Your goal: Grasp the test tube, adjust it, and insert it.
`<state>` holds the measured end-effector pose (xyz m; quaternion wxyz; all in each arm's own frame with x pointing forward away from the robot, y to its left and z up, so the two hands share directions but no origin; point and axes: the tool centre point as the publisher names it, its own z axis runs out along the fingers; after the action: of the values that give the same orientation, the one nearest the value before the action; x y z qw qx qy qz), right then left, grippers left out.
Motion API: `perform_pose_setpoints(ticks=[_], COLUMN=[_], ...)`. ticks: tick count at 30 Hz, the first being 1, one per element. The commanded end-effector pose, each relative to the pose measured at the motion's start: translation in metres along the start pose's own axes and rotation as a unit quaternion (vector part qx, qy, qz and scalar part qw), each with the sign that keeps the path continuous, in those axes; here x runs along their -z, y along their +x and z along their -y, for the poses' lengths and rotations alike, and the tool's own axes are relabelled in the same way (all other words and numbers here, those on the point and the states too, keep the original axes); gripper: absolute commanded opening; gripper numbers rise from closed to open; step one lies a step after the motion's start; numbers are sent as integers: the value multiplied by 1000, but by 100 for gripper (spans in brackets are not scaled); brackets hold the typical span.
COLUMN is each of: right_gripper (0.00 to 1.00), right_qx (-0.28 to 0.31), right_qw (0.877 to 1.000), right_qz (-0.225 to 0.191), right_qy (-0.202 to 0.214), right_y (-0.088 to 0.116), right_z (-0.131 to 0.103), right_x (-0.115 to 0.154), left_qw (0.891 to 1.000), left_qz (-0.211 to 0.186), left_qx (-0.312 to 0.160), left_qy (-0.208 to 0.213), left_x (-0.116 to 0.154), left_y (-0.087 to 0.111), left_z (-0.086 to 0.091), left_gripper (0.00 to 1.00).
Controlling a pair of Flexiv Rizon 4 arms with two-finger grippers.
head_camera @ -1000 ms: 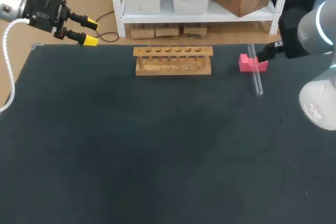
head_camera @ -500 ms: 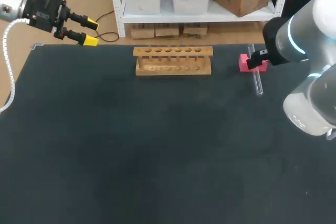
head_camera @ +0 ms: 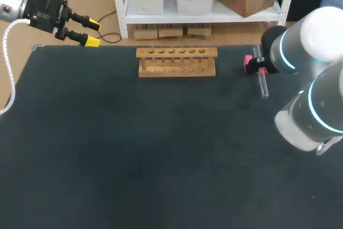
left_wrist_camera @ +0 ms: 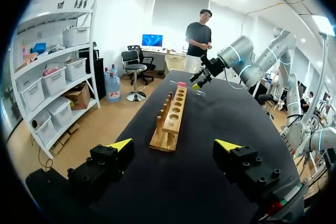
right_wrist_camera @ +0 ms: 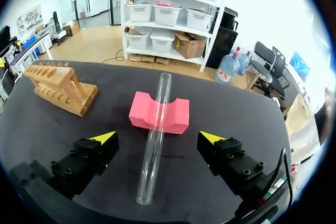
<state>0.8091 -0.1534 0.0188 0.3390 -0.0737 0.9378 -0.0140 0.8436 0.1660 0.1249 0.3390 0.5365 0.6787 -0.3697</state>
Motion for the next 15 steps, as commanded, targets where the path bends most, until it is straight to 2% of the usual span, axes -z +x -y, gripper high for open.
perform_pose_setpoints(ticks=[1,15], right_gripper=[100,100], right_qx=[-1,-2], right_qw=[992,994], right_qz=[24,27], right_qy=[121,103], right_y=[7,11], right_z=[-5,-7], right_x=[-3,-15], left_qw=[1000,1000], left_qz=[0,0], left_qx=[-1,-1], left_qy=[-1,-1], left_x=[0,0], left_y=[1,1], left_z=[0,0], left_gripper=[100,100])
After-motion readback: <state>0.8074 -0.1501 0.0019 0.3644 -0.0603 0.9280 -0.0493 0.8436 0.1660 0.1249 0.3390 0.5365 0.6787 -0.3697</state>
